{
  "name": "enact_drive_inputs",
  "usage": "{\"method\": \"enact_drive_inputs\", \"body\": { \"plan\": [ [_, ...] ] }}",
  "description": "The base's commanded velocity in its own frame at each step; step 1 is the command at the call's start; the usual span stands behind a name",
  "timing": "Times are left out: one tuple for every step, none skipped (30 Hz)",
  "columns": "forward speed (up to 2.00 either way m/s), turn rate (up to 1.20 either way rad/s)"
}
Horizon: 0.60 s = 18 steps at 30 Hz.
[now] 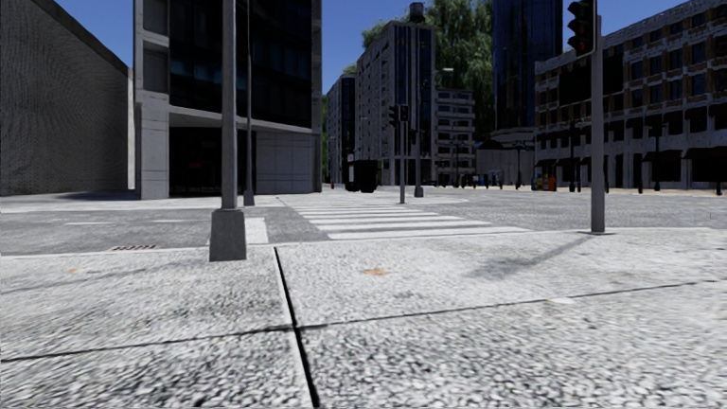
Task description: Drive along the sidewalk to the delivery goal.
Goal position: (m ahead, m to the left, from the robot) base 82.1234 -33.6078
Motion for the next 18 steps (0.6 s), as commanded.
{"method": "enact_drive_inputs", "body": {
  "plan": [
    [1.28, -0.38],
    [1.28, -0.38],
    [1.38, 0.00],
    [1.54, 0.00],
    [1.54, 0.00],
    [1.68, 0.00],
    [1.75, 0.00],
    [1.86, 0.00],
    [1.86, 0.00],
    [2.00, 0.00],
    [2.00, 0.00],
    [2.00, 0.00],
    [2.00, 0.00],
    [2.00, 0.00],
    [2.00, 0.00],
    [2.00, 0.00],
    [2.00, 0.00],
    [2.00, 0.00]
  ]
}}
